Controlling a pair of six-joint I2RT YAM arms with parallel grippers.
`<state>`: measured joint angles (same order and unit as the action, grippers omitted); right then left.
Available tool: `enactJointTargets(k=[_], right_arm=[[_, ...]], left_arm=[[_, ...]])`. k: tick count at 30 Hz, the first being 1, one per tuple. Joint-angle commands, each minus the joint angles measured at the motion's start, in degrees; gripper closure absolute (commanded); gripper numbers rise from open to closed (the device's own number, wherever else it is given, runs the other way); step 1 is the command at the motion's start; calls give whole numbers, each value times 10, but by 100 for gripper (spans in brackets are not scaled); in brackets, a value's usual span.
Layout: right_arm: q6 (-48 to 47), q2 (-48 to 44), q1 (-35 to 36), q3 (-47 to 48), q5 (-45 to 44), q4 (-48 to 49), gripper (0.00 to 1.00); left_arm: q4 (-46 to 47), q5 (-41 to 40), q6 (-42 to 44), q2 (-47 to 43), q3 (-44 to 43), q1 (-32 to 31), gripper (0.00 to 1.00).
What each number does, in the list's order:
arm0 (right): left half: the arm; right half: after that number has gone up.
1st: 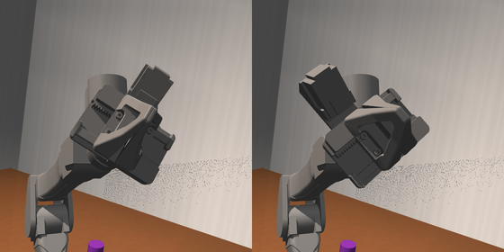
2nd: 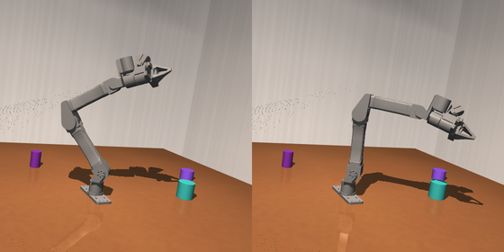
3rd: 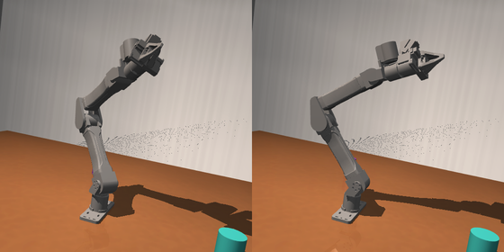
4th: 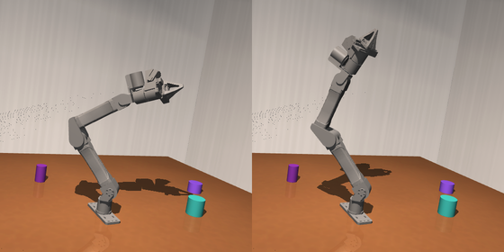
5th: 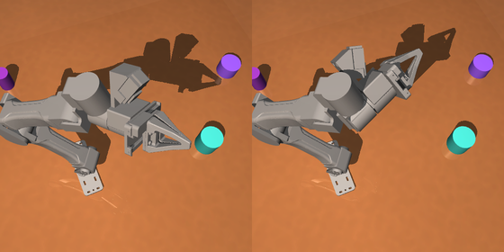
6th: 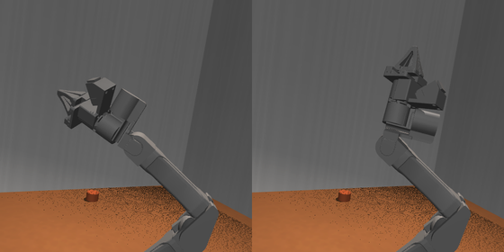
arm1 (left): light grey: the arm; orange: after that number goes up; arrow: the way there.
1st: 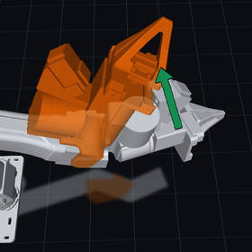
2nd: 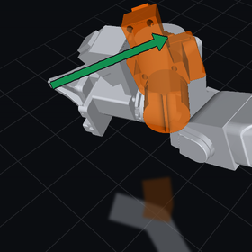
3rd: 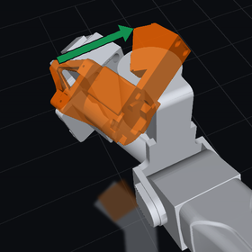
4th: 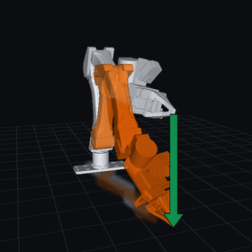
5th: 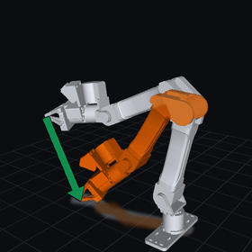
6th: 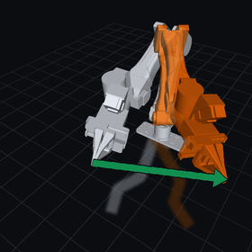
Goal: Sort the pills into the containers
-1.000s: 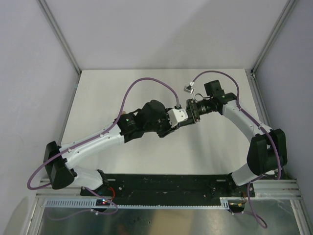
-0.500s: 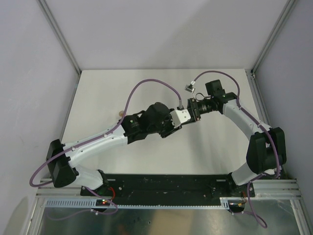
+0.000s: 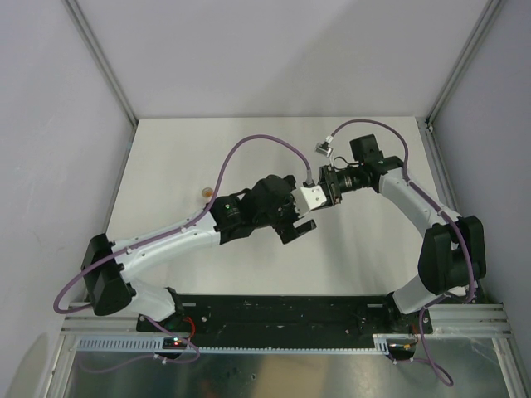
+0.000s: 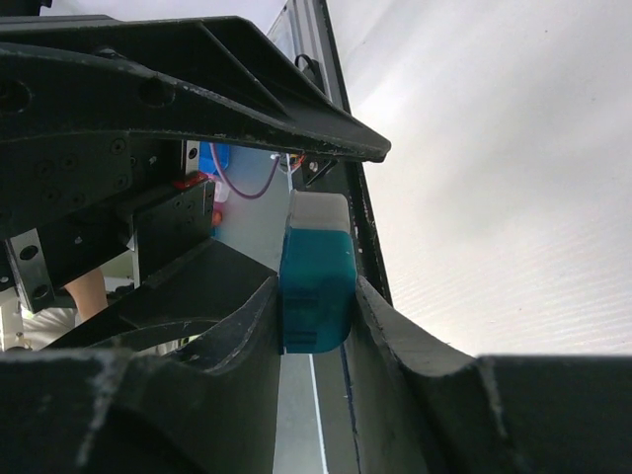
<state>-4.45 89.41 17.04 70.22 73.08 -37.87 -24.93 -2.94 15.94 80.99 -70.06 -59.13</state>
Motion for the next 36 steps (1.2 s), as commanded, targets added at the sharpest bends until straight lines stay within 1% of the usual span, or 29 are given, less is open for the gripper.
enactJointTargets(k=[1, 5, 8, 12, 17, 19, 22, 27, 30, 36], right_arm=[[-2, -15, -1, 20, 11, 2, 100], [-14, -21, -5, 20, 2, -3, 100], [-27, -28, -10, 20, -6, -8, 100], [-60, -44, -13, 25, -18, -34, 100], [-122, -58, -12, 44, -20, -88, 100], [-145, -65, -9, 52, -22, -105, 100], [-169, -82, 0, 62, -28, -127, 100], [-179, -118, 27, 67, -50, -130, 100], [-171, -132, 35, 67, -57, -122, 100], [-159, -148, 39, 67, -58, -111, 100]], left_arm=[[10, -11, -4, -8, -12, -5, 2], [7, -3, 1, -24, -11, -4, 0], [-11, 38, 7, -38, -16, 0, 0], [-52, 136, 8, -54, -33, 25, 0], [-112, 288, 17, -61, -69, 78, 0], [-128, 325, 19, -57, -83, 93, 0], [-137, 359, 16, -44, -98, 107, 0], [-137, 442, -15, -4, -129, 133, 1], [-137, 484, -31, 22, -144, 142, 7], [-138, 529, -47, 52, -152, 143, 22]])
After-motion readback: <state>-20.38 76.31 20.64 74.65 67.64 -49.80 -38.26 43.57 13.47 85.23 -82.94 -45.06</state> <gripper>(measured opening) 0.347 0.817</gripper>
